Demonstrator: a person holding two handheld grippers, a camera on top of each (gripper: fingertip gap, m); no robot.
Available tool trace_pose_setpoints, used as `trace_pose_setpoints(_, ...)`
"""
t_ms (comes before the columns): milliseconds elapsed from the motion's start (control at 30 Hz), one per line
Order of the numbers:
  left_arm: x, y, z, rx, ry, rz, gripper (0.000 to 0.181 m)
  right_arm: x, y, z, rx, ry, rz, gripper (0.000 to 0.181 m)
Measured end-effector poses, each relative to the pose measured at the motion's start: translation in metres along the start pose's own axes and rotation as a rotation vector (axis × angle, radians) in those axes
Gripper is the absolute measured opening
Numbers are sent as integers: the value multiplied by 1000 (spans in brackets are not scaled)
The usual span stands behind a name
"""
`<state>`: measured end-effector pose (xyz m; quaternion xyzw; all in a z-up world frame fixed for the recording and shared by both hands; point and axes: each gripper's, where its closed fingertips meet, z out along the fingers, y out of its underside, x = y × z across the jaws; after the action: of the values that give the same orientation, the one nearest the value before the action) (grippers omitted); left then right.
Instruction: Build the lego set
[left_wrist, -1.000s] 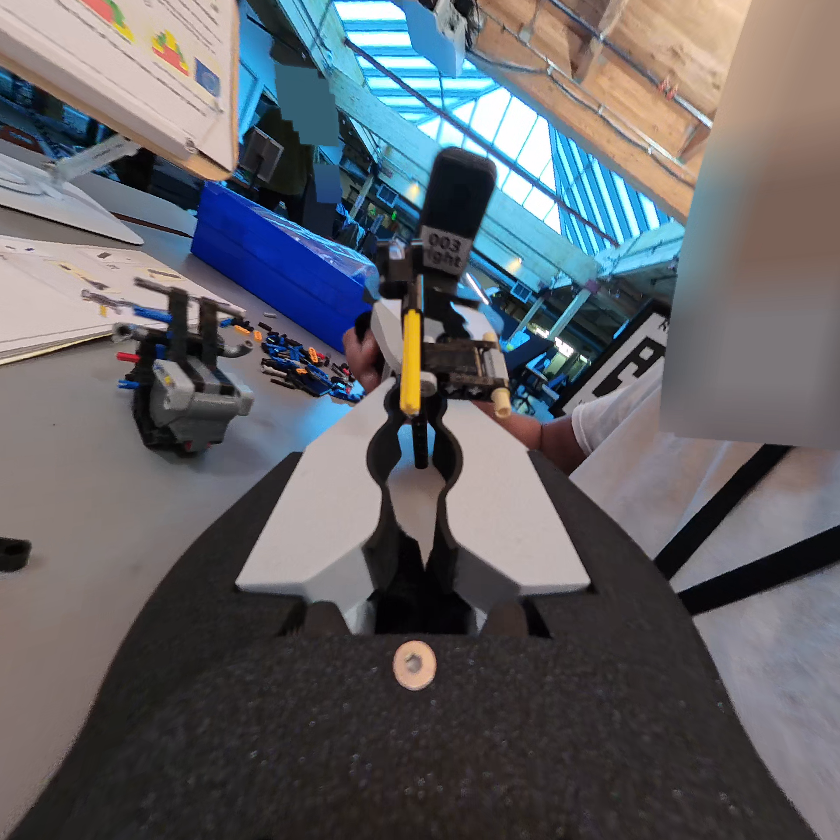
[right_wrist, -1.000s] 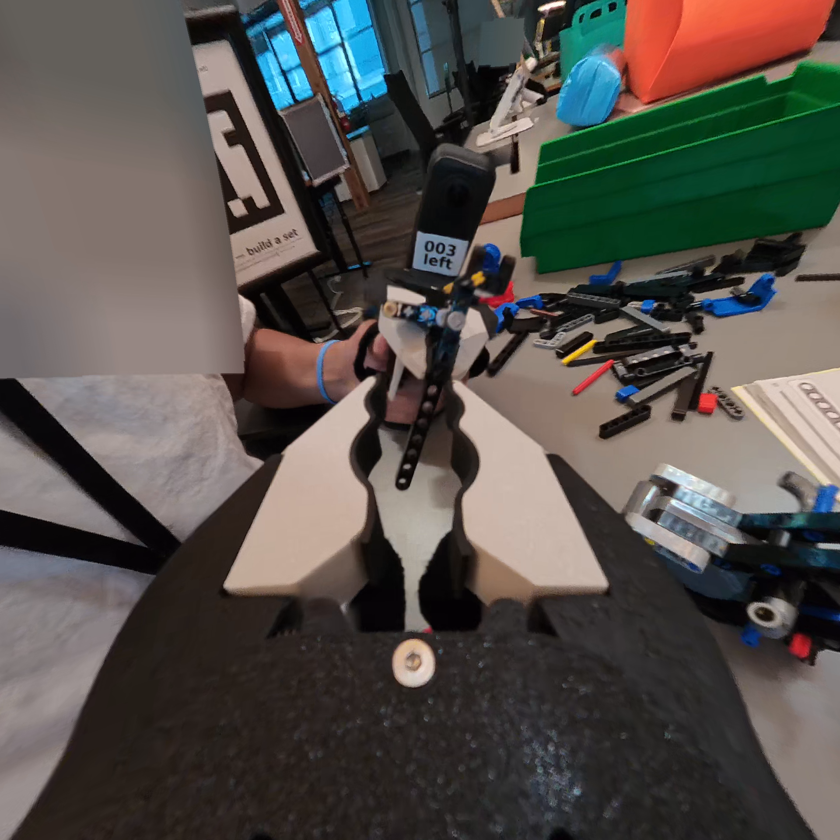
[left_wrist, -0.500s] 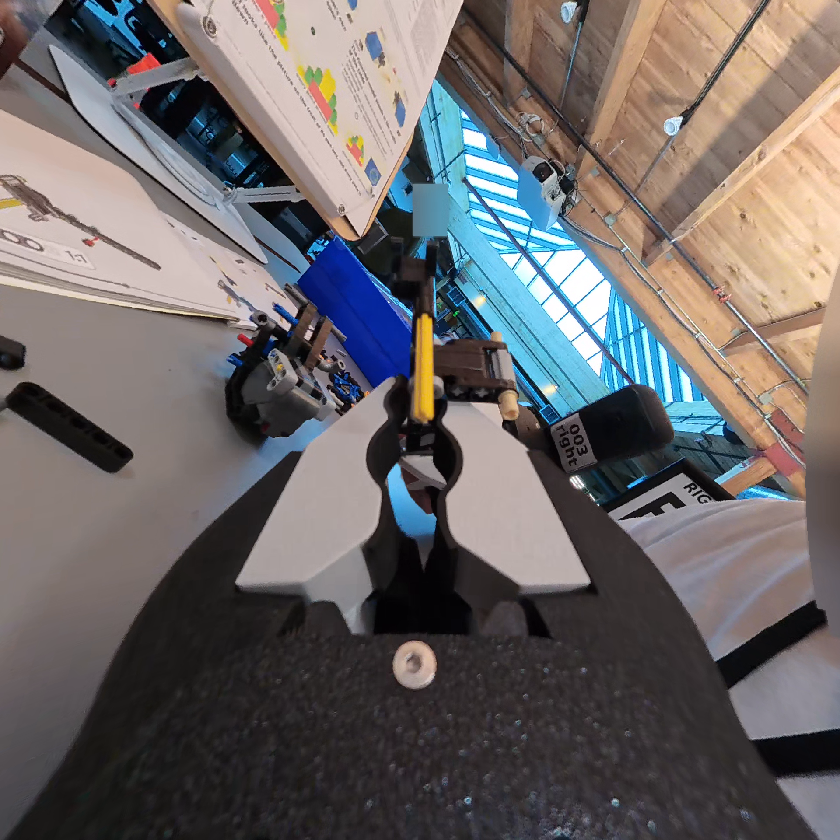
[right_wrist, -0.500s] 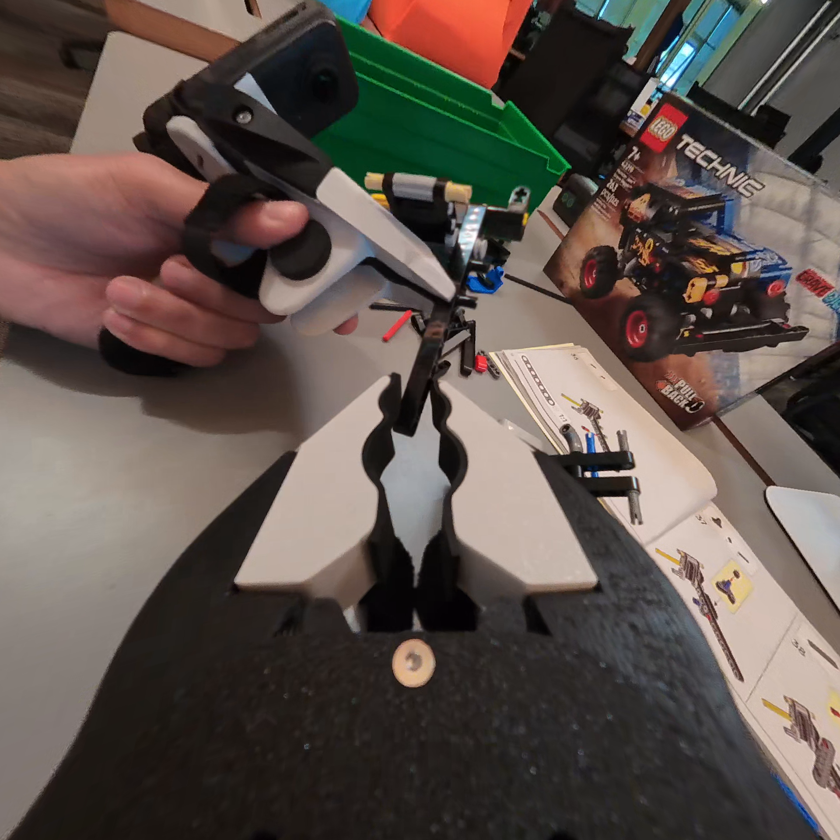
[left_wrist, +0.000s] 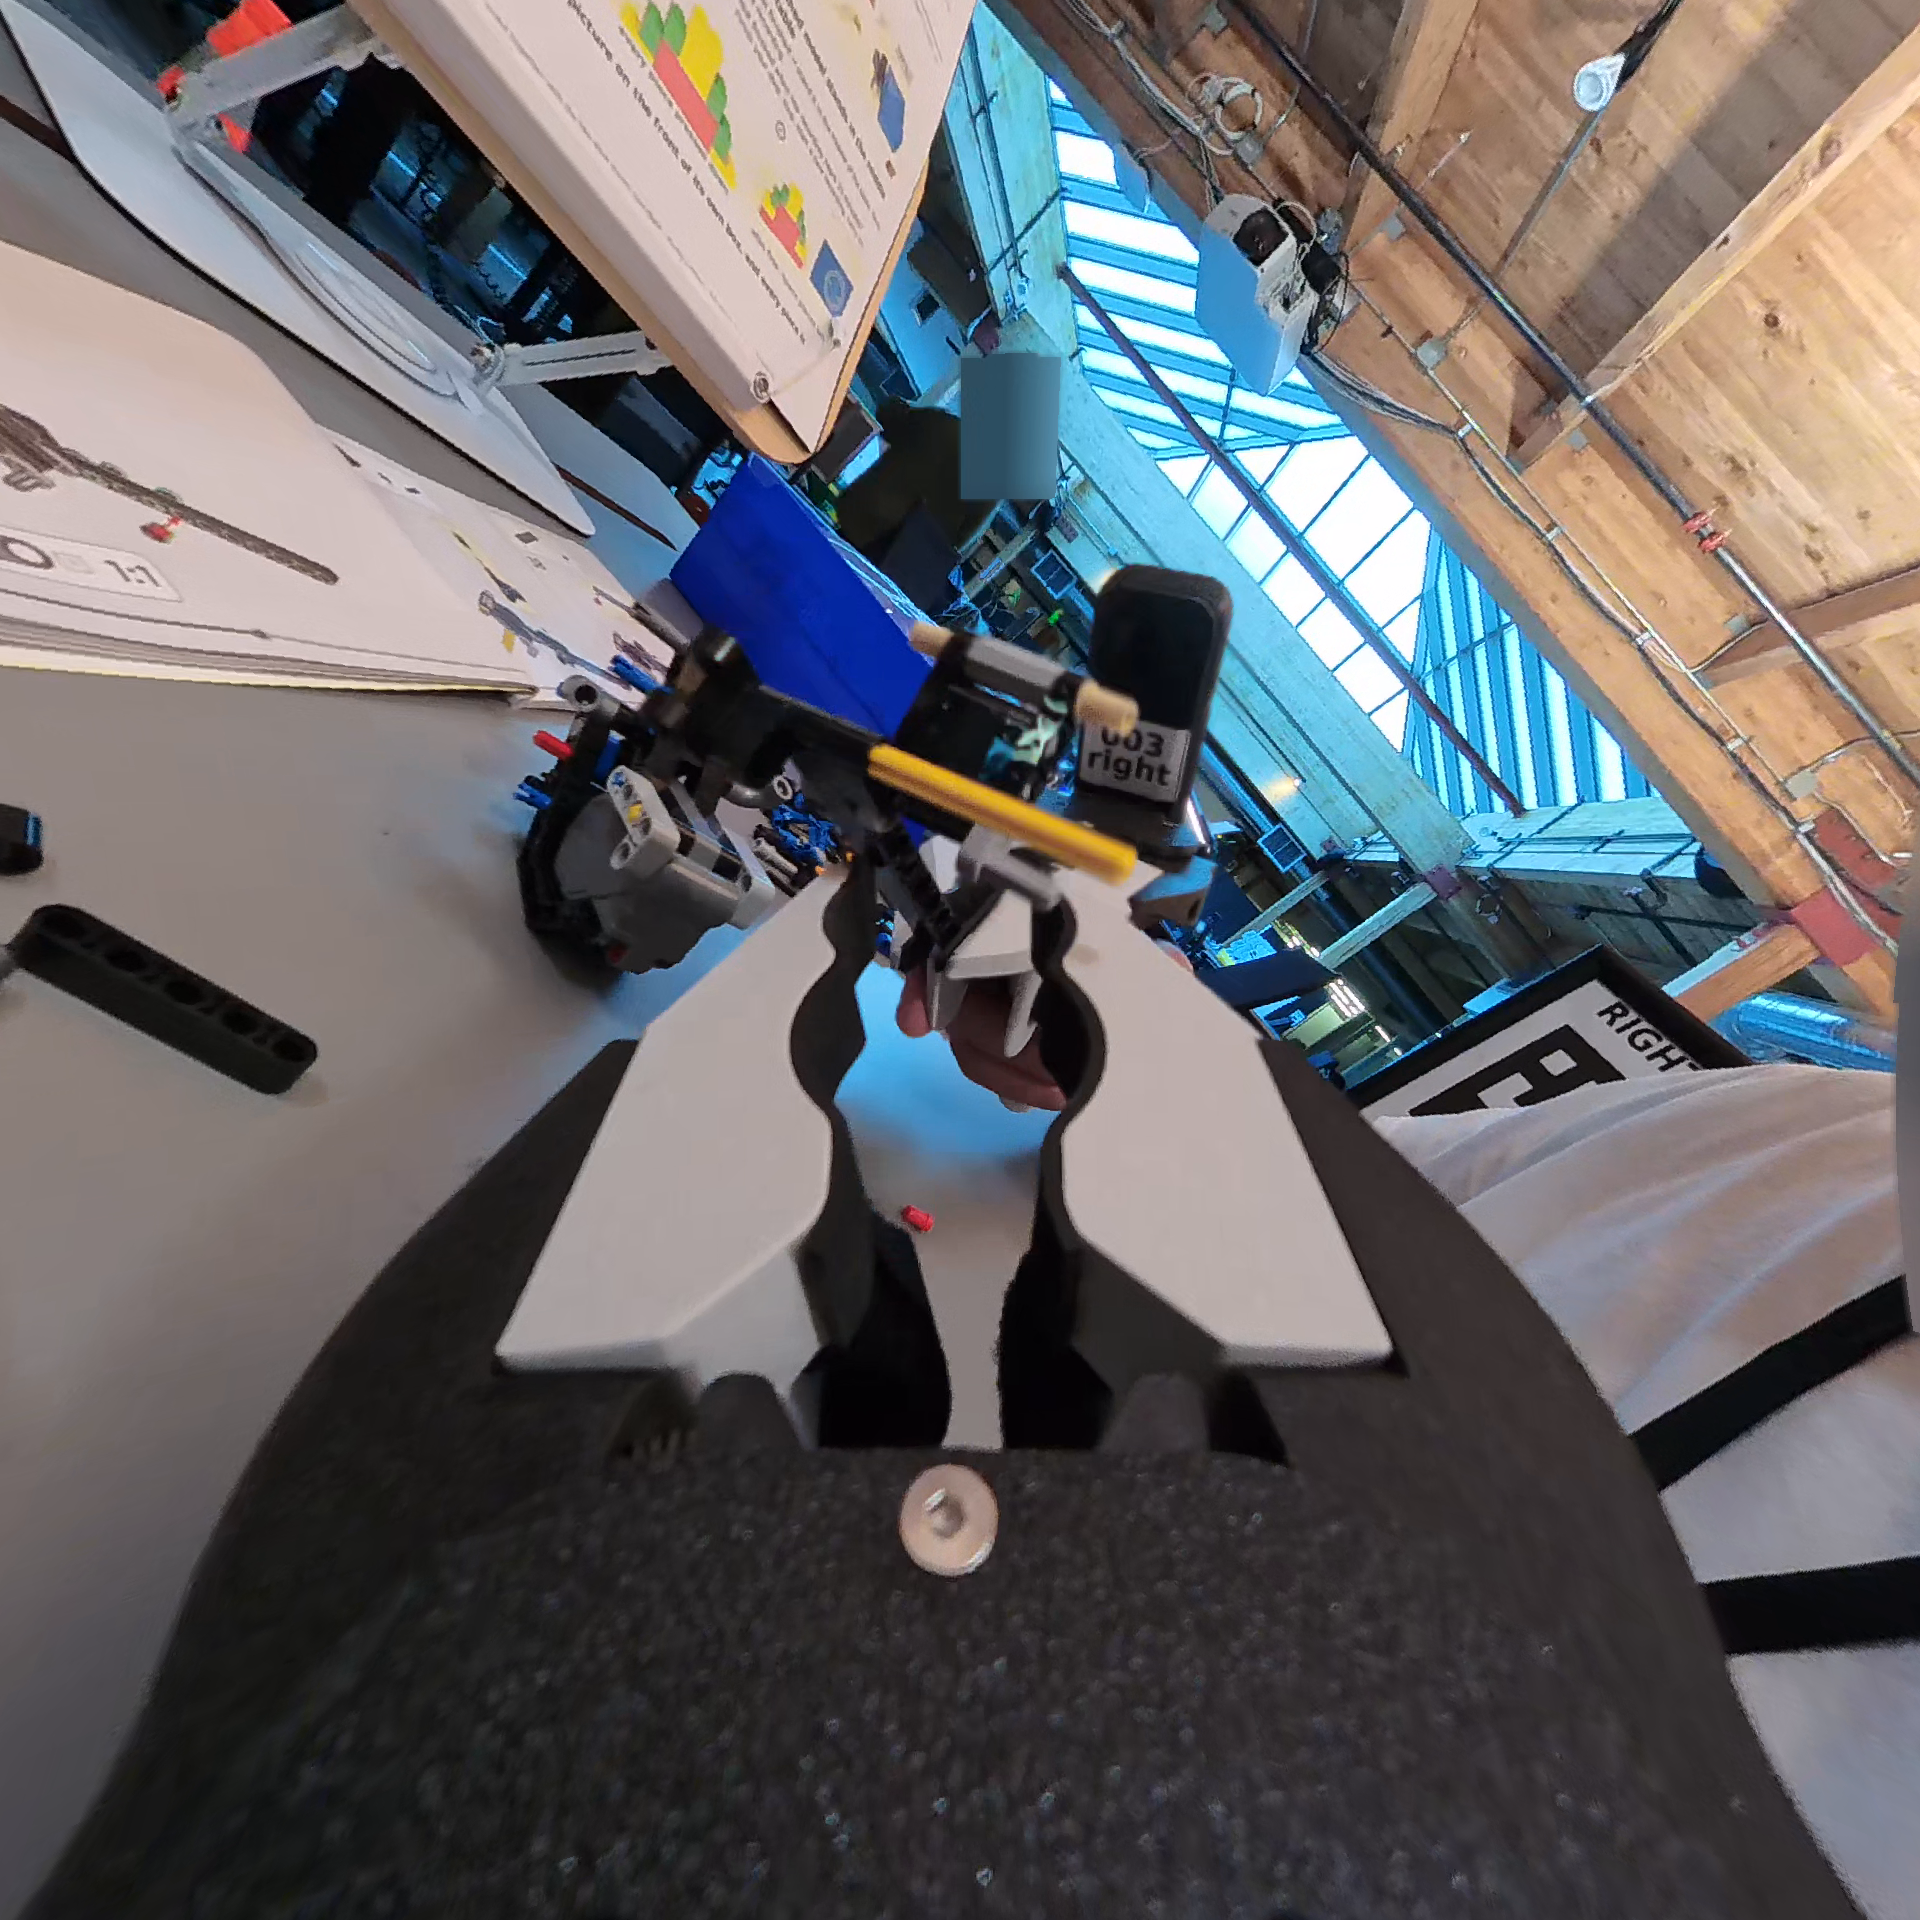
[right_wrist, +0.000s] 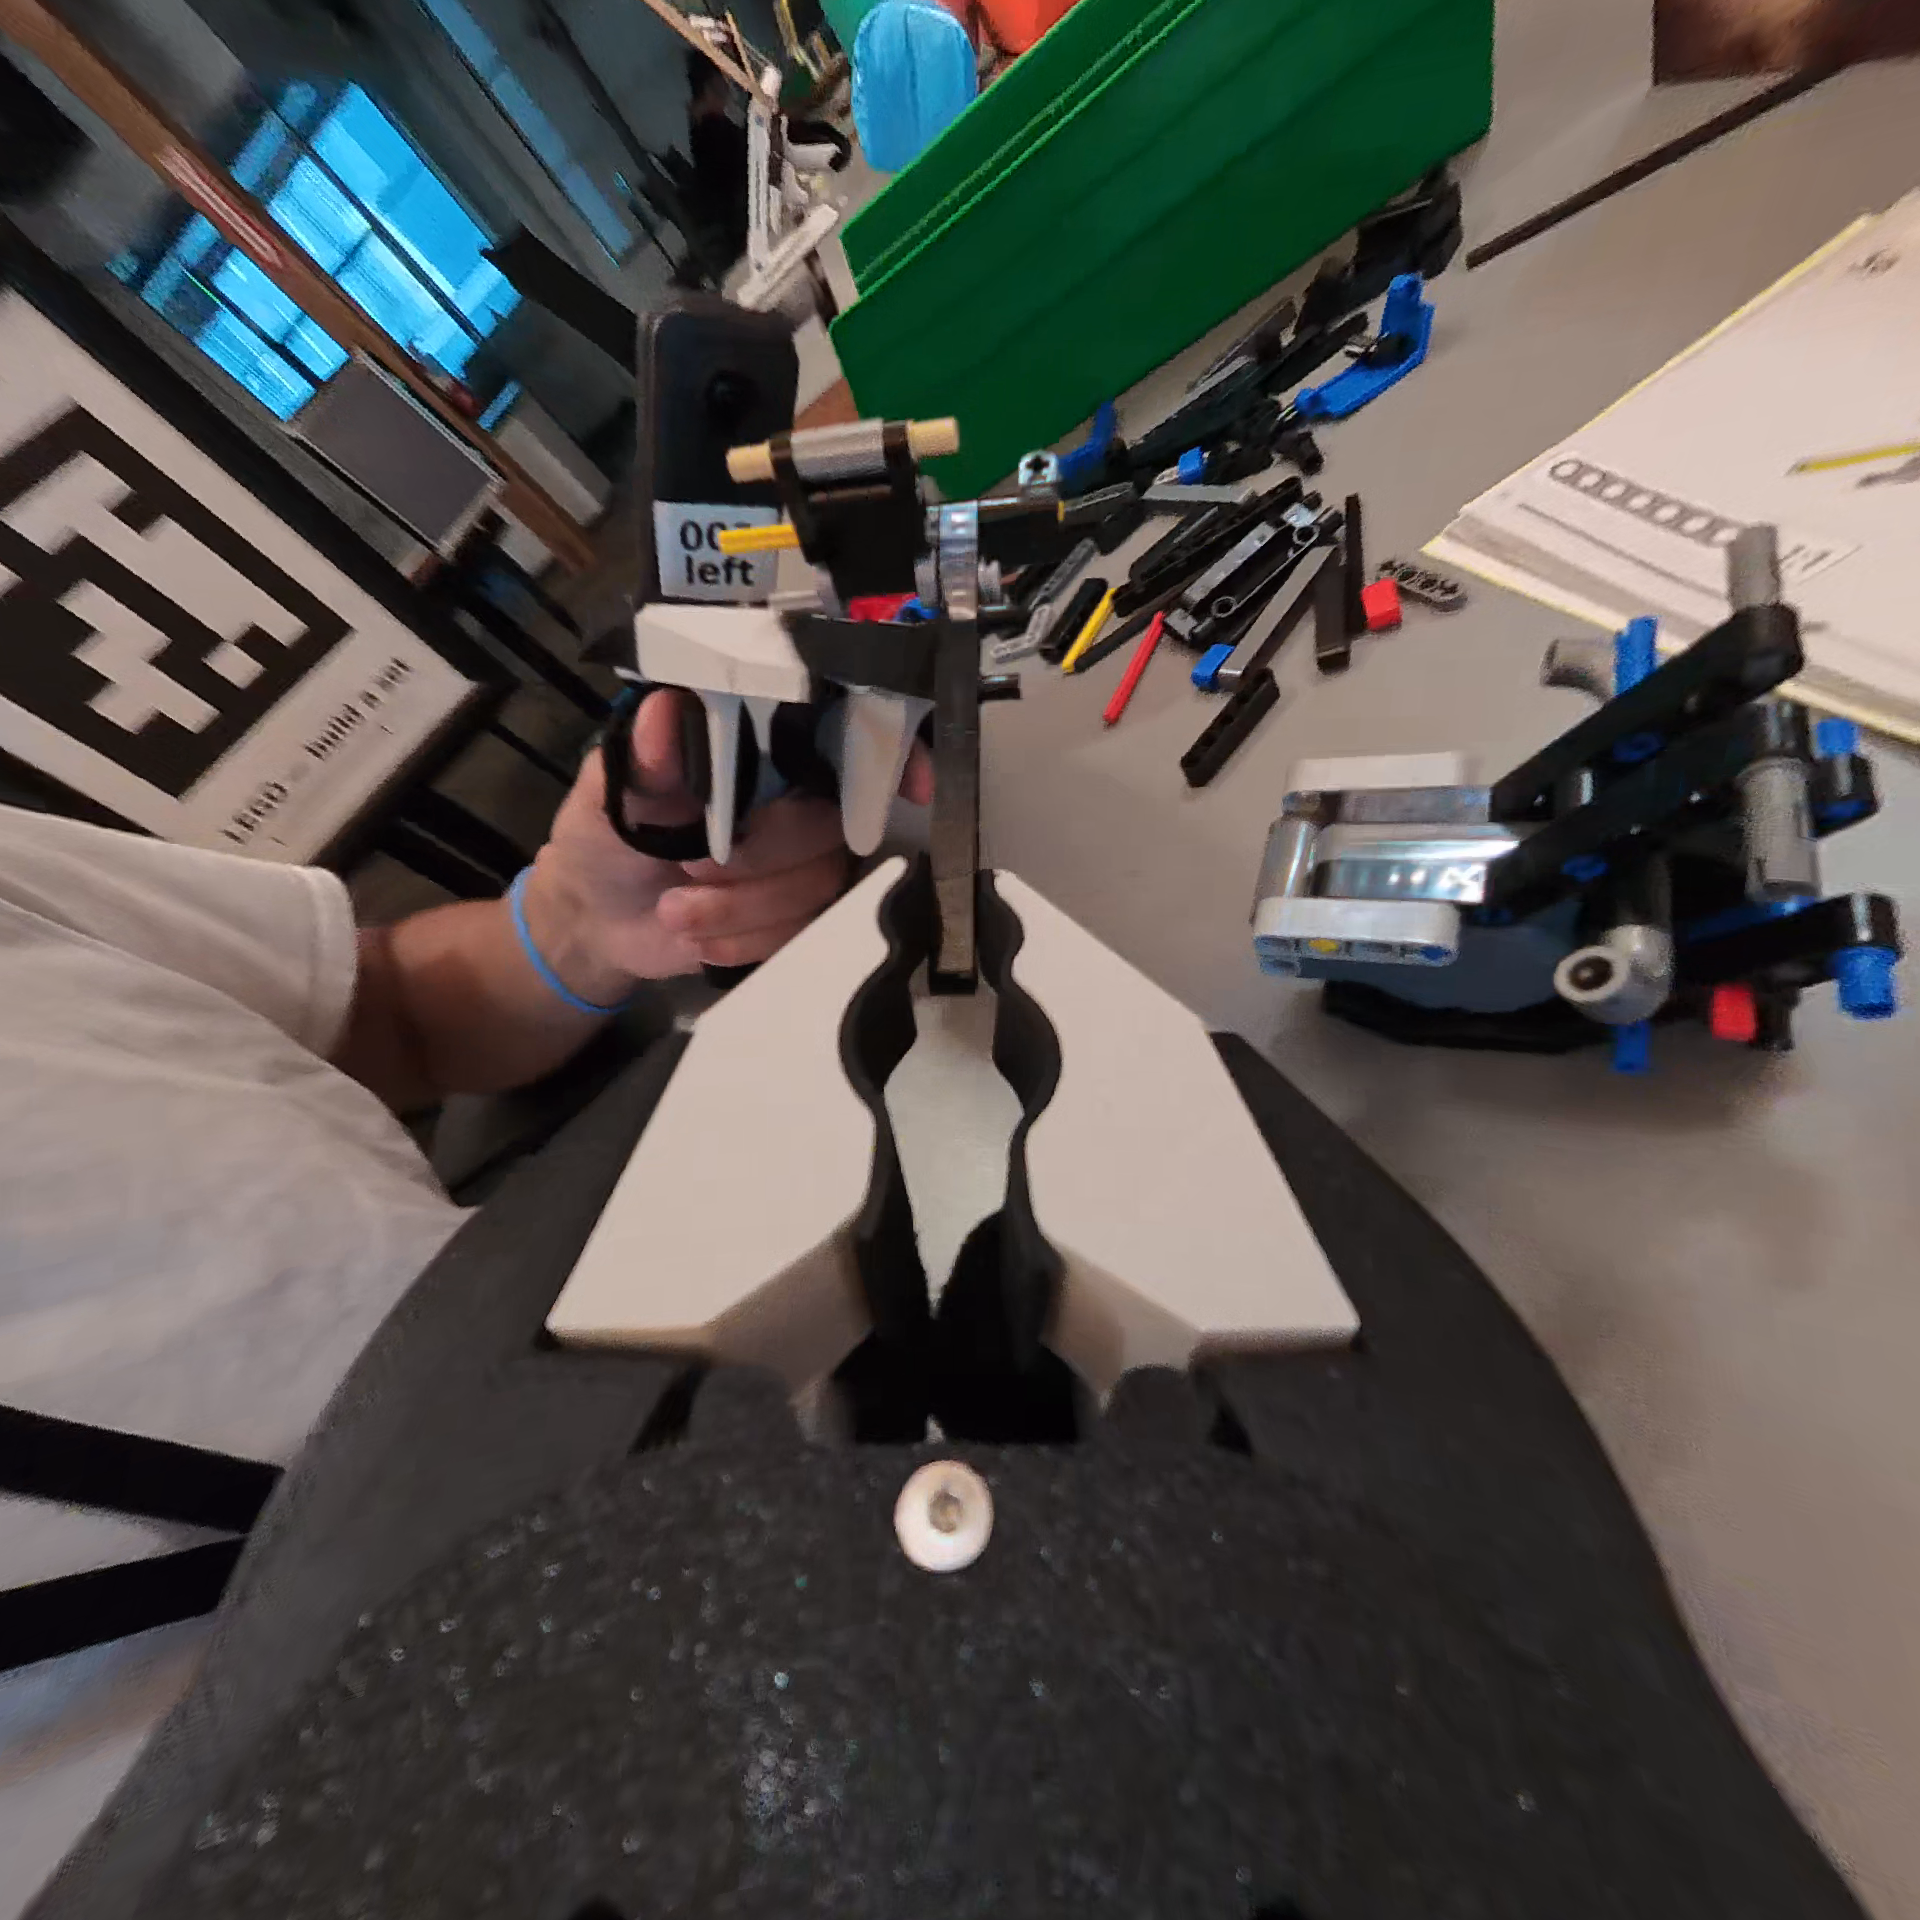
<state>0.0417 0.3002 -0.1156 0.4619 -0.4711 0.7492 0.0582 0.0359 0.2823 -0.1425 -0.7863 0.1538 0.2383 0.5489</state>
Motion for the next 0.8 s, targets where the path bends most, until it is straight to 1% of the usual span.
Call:
trace_pose_setpoints(133, 0, 1, 1, 0, -25, 33, 27, -3, -2, -1, 20, -48, 70, 7)
trace_pose_setpoints(267, -2, 1, 1, 5, -46, 35, 27, -7, -4, -3, 20, -77, 109, 7)
trace_pose_setpoints(333, -4, 1, 1, 4, -64, 37, 27, -6, -3, -4, 12, -66, 98, 7)
trace_pose_setpoints(433, -10, 3, 0, -12, -119, 74, 29, -4, -2, -5, 2, -56, 86, 7)
trace_pose_setpoints(533, -20, 6, -1, -44, -217, 142, 34, -1, 4, -2, -36, -37, 80, 7)
trace_pose_setpoints(733, -24, 7, -6, -52, -295, 188, 39, -2, 10, 0, -61, -79, 155, 7)
trace_pose_setpoints(800, -30, 4, -10, -56, -362, 236, 44, 1, 14, 0, -81, -53, 116, 7)
